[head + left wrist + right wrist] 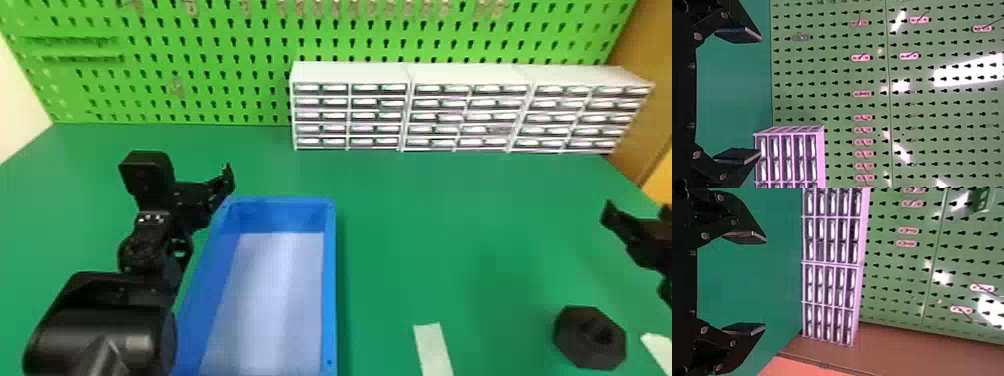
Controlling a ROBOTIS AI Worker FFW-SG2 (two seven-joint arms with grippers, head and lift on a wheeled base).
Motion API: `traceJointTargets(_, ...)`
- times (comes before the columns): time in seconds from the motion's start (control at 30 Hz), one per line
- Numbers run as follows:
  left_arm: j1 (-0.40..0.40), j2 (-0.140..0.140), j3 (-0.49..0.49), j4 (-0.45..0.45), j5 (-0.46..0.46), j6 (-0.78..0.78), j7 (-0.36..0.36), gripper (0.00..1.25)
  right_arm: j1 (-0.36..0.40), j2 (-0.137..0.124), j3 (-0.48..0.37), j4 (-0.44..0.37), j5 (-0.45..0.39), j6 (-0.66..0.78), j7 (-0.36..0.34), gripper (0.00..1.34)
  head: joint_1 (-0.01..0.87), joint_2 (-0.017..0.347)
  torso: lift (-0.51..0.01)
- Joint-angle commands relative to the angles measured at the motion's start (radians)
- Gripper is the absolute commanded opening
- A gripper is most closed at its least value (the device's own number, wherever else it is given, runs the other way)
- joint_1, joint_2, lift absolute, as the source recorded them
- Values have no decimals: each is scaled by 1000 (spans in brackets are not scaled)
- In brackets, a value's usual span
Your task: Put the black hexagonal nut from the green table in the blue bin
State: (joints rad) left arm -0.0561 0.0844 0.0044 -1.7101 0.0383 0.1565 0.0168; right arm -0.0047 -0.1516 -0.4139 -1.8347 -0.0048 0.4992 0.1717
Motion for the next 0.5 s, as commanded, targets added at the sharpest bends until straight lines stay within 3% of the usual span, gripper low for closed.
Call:
traceJointTargets(0.0, 2, 0, 2, 0, 0, 0, 0, 1002, 26, -43, -16, -63, -38, 137, 12, 858, 686, 51, -96)
traceJointTargets(0.47, 7, 2, 11, -3, 0, 0, -3, 1002, -5, -149, -31, -199, -41, 613, 157, 856, 686, 51, -96)
